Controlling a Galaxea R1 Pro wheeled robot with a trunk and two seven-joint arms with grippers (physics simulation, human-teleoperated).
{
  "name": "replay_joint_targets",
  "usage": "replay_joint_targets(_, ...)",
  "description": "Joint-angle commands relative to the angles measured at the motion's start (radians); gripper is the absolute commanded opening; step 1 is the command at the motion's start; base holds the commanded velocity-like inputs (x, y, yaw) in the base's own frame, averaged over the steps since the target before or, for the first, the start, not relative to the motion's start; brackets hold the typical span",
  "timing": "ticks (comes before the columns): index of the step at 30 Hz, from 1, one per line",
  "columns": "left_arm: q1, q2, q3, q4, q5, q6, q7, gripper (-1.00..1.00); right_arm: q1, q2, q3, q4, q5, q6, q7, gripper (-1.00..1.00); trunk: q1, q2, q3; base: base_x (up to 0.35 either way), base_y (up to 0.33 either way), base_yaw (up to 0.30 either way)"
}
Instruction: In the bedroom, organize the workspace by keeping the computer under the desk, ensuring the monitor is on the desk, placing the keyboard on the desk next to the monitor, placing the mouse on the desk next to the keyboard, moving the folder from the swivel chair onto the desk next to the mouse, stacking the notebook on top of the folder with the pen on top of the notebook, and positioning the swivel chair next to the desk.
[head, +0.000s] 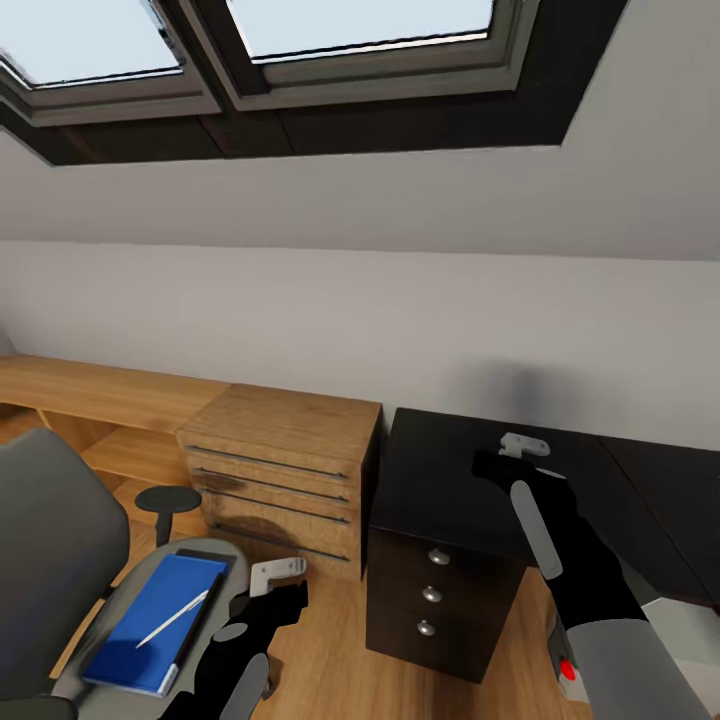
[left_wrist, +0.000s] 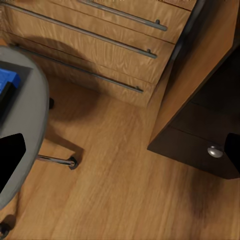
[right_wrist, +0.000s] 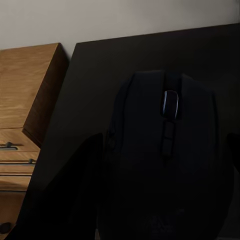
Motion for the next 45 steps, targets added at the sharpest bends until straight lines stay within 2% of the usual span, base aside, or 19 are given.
replay_joint_targets(1, -0.001, 0.0, -0.001, -0.001, 0.011, 0.002, 0.01, 1.0, -0.001, -0.001, 0.001, -0.001, -0.012, 0.003, -0.007, -1.0, -0.004, 0.006, 0.002, 0.0, 0.0, 0.0)
replay_joint_targets(5, -0.001, 0.0, -0.001, 0.019, 0.014, 0.002, 0.01, 1.0, -0.001, -0.001, 0.001, -0.001, -0.011, 0.004, -0.008, -1.0, -0.019, 0.034, 0.014, 0.0, 0.0, 0.0)
replay_joint_targets(6, -0.001, 0.0, -0.006, 0.305, 0.013, -0.075, 0.0, 1.0, -0.001, -0.002, 0.001, 0.0, -0.009, 0.005, -0.008, -1.0, -0.023, 0.041, 0.017, 0.0, 0.0, -0.017)
replay_joint_targets(10, -0.001, 0.001, -0.009, 0.506, 0.01, -0.284, -0.005, 1.0, -0.001, -0.001, 0.002, 0.002, -0.012, 0.007, -0.008, -1.0, -0.031, 0.055, 0.025, 0.0, 0.0, -0.149)
replay_joint_targets(14, -0.001, 0.002, -0.009, 0.59, 0.01, -0.399, -0.007, 1.0, -0.001, -0.002, 0.001, 0.002, -0.012, 0.007, -0.008, -1.0, -0.031, 0.055, 0.027, 0.0, 0.0, -0.23)
replay_joint_targets(16, -0.001, 0.002, -0.009, 0.615, 0.01, -0.432, -0.008, 1.0, -0.001, -0.002, 0.001, 0.005, -0.012, 0.007, -0.008, -1.0, -0.031, 0.055, 0.028, 0.0, 0.0, -0.246)
replay_joint_targets(24, -0.001, 0.001, -0.023, 0.678, 0.01, -0.461, -0.004, 1.0, -0.001, 0.0, 0.0, 0.014, -0.012, 0.005, -0.008, -1.0, -0.031, 0.055, 0.03, 0.0, 0.0, -0.27)
replay_joint_targets(26, -0.001, -0.001, -0.031, 0.69, 0.009, -0.47, -0.001, 1.0, -0.001, -0.001, -0.016, 0.015, -0.012, 0.004, -0.007, -1.0, -0.031, 0.055, 0.031, 0.0, -0.02, -0.291)
replay_joint_targets(27, -0.001, -0.002, -0.038, 0.693, 0.009, -0.492, 0.0, 1.0, -0.001, -0.001, -0.021, 0.015, -0.012, 0.004, -0.007, -1.0, -0.031, 0.055, 0.031, 0.0, -0.133, -0.292)
replay_joint_targets(28, -0.001, -0.002, -0.058, 0.705, 0.01, -0.557, 0.002, 1.0, -0.001, -0.001, -0.024, 0.016, -0.012, 0.004, -0.007, -1.0, -0.031, 0.055, 0.031, 0.0, -0.236, -0.294)
replay_joint_targets(30, -0.001, -0.003, -0.087, 0.728, 0.01, -0.633, 0.002, 1.0, -0.001, -0.002, -0.028, 0.016, -0.011, 0.004, -0.007, -1.0, -0.031, 0.055, 0.031, 0.0, -0.288, -0.296)
replay_joint_targets(32, -0.001, -0.004, -0.112, 0.74, 0.01, -0.67, 0.001, 1.0, -0.001, -0.002, -0.029, 0.017, -0.008, 0.004, -0.008, -1.0, -0.031, 0.055, 0.031, 0.0, -0.3, -0.297)
replay_joint_targets(34, -0.001, -0.001, -0.128, 0.746, 0.009, -0.691, 0.0, 1.0, -0.001, -0.01, -0.028, 0.029, 0.024, 0.004, -0.007, -1.0, -0.031, 0.055, 0.031, 0.0, -0.056, -0.299)
replay_joint_targets(35, -0.001, -0.001, -0.129, 0.746, 0.009, -0.693, 0.0, 1.0, -0.001, -0.017, -0.027, 0.033, 0.053, 0.004, -0.005, -1.0, -0.031, 0.055, 0.031, 0.0, -0.023, -0.3)
replay_joint_targets(36, -0.001, -0.001, -0.13, 0.746, 0.009, -0.695, 0.0, 1.0, -0.001, -0.054, -0.029, 0.052, 0.094, 0.005, 0.003, -1.0, -0.031, 0.055, 0.031, 0.0, -0.005, -0.3)
replay_joint_targets(38, -0.001, -0.001, -0.13, 0.747, 0.008, -0.695, 0.0, 1.0, -0.001, -0.101, -0.029, 0.063, 0.097, 0.005, 0.025, -1.0, -0.031, 0.055, 0.031, 0.0, -0.002, -0.3)
replay_joint_targets(40, -0.001, 0.007, -0.127, 0.748, 0.01, -0.695, 0.001, 1.0, -0.001, -0.183, -0.03, 0.157, 0.103, -0.005, 0.152, -1.0, -0.031, 0.055, 0.031, 0.0, 0.0, -0.3)
replay_joint_targets(41, -0.001, 0.017, -0.127, 0.75, 0.013, -0.695, 0.001, 1.0, -0.001, -0.234, -0.03, 0.232, 0.104, -0.029, 0.22, -1.0, -0.031, 0.055, 0.031, 0.0, 0.0, -0.3)
replay_joint_targets(45, -0.001, 0.024, -0.129, 0.757, 0.015, -0.694, 0.0, 1.0, -0.001, -0.299, -0.035, 0.32, 0.103, -0.102, 0.277, -1.0, -0.031, 0.055, 0.031, 0.0, 0.0, -0.3)
